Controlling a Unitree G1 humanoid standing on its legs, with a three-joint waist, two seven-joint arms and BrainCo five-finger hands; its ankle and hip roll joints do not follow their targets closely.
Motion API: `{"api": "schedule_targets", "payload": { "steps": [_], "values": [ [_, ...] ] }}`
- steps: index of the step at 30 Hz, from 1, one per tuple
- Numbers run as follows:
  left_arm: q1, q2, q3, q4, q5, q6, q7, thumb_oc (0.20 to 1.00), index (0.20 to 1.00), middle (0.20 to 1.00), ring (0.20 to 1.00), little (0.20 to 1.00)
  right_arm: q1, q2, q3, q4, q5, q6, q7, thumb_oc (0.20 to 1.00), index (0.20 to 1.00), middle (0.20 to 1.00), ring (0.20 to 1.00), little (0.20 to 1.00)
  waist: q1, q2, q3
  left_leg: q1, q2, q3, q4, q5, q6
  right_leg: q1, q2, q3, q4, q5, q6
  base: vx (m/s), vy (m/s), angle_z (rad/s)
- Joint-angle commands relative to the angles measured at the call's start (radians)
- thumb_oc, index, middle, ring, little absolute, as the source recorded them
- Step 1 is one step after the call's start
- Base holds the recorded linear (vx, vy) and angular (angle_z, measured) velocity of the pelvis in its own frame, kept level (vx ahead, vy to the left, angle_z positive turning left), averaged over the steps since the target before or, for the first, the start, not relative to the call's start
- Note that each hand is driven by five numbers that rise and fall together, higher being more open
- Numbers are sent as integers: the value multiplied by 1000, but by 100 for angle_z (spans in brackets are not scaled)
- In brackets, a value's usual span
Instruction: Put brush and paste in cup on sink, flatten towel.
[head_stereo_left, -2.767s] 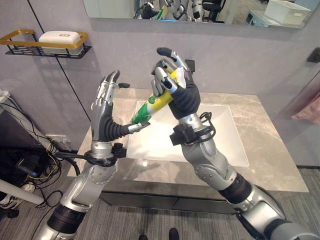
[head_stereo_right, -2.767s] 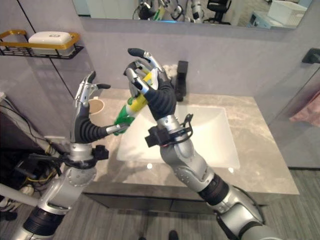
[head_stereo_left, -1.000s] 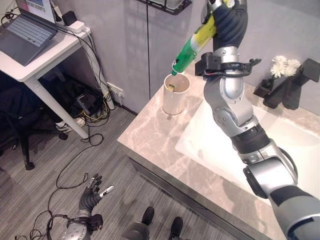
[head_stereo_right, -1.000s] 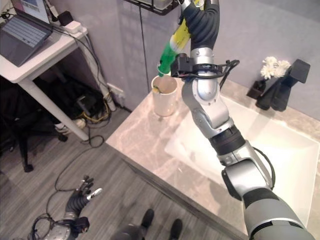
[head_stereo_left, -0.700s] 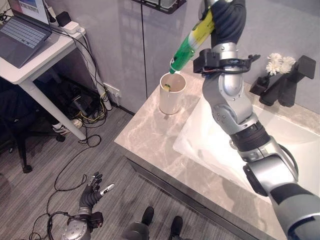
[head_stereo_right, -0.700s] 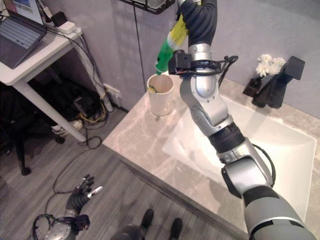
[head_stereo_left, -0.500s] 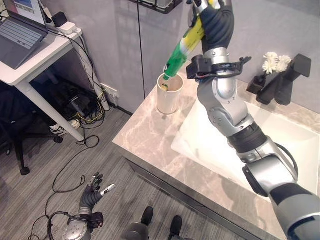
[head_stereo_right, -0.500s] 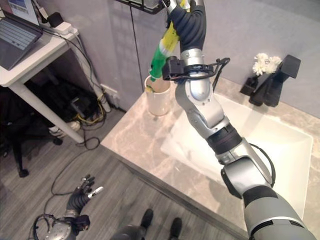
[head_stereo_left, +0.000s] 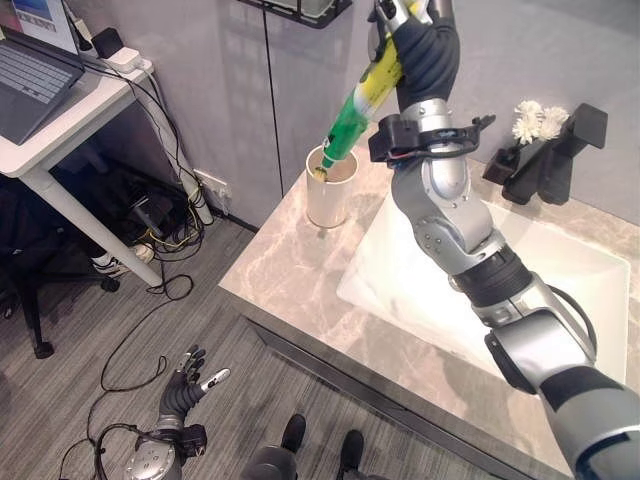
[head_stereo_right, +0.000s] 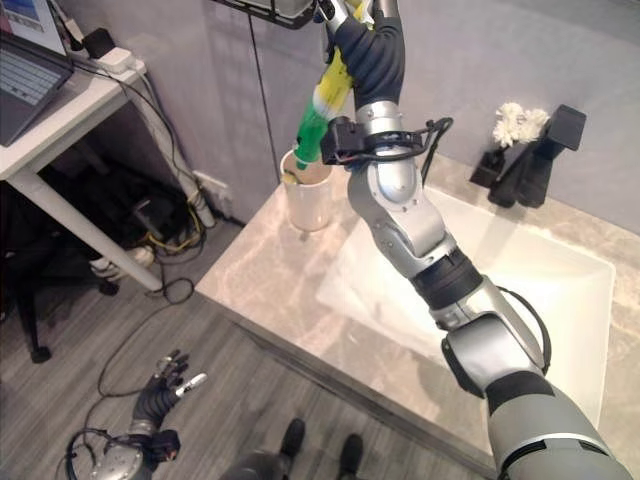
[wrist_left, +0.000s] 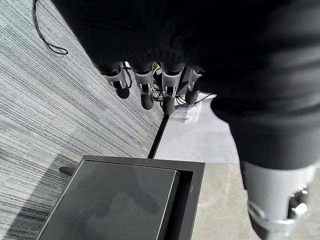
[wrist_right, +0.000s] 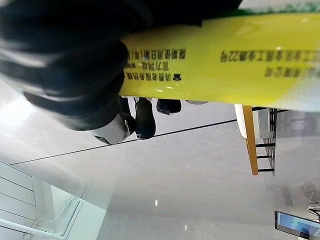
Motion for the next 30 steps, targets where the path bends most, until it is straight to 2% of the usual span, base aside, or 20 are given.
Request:
{"api": "schedule_targets", "payload": {
  "steps": [1,30],
  "values": [
    [16,51,-21,9,32,-28,16,1000,1000,1000,1000,1000,-136,4,-14,29,1,-34,16,200,200,200,200,200,-8,-38,-55,-11,52,-22,-14,6,-31,19,-139,24,6,27,111,0,0,0],
    [8,30,-11,-3,51,-34,59,1000,1000,1000,1000,1000,-110,9,-14,46,-16,-16,6,200,200,200,200,200,-2,-51,-36,-25,49,-24,-14,8,-28,6,-140,29,6,35,114,0,0,0]
  ]
}}
